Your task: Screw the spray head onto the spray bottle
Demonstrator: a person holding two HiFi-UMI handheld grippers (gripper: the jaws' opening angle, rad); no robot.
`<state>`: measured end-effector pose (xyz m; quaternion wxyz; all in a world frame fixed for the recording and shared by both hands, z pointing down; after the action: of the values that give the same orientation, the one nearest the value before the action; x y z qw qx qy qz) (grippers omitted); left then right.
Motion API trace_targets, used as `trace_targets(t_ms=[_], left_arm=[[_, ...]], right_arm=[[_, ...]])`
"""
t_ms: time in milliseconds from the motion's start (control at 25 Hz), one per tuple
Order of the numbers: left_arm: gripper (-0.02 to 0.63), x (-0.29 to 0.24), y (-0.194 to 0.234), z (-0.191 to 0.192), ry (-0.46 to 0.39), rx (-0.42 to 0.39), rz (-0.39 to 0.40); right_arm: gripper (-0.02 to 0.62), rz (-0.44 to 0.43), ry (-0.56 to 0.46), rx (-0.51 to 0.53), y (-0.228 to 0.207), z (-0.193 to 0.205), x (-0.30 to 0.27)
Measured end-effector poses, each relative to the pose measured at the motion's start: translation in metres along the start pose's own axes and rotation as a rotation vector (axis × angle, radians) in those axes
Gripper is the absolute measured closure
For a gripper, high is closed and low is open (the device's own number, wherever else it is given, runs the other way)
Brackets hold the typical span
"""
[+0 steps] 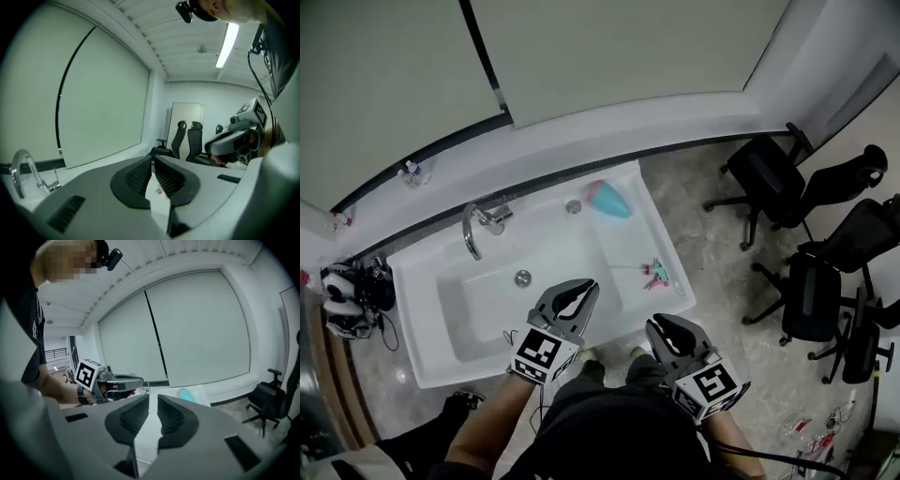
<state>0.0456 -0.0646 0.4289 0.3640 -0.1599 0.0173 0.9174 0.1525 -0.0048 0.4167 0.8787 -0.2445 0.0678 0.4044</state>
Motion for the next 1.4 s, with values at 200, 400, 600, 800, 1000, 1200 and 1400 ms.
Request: trace_targets(t_ms=[200,400,600,800,1000,1200,1400], left_arm=[[0.580,-0.072,0.050,0.018,0.091,-0.100,0.031],[0.568,-0.140,0.080,0.036,0.182,-0.157,0.031],[0.482,-0.209,0.102,0.079,0.386,-0.441,0.072],[0.398,-0.260,0.119,0.112,0.555,-0.741,0.168],[0.352,-0.292,0.139,0.135,0.660,-0.960,0.221],[0.288,-0.309,0.157,0.159,0.754,-1.056,0.292],[0.228,-0.327,0.165,0.181,0.812,-1.159,0.378]], right_arm=[[0.566,0.011,0.063,-0.051,-0.049,0.007,-0.031],[0.566,-0.002,0.148,-0.085,-0.103,0.018,-0.055],[0.518,0.083,0.308,-0.093,-0.178,0.058,-0.087],[0.468,0.174,0.464,-0.095,-0.232,0.119,-0.107],[0.431,0.245,0.563,-0.069,-0.264,0.146,-0.120],[0.428,0.254,0.622,-0.070,-0.273,0.161,-0.133],[0.417,0.267,0.662,-0.081,-0.278,0.169,-0.141]])
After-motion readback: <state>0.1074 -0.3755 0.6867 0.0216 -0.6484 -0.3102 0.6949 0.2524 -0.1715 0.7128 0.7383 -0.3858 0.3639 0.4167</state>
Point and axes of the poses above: the fingertips, and each gripper's own axes: x backward along the fingers, y to its left, z out of its underside, the point moved 1 cm from there along x, backward along the fingers, and after that the axes turned 9 degrees about -x, right-handed, at the moved point
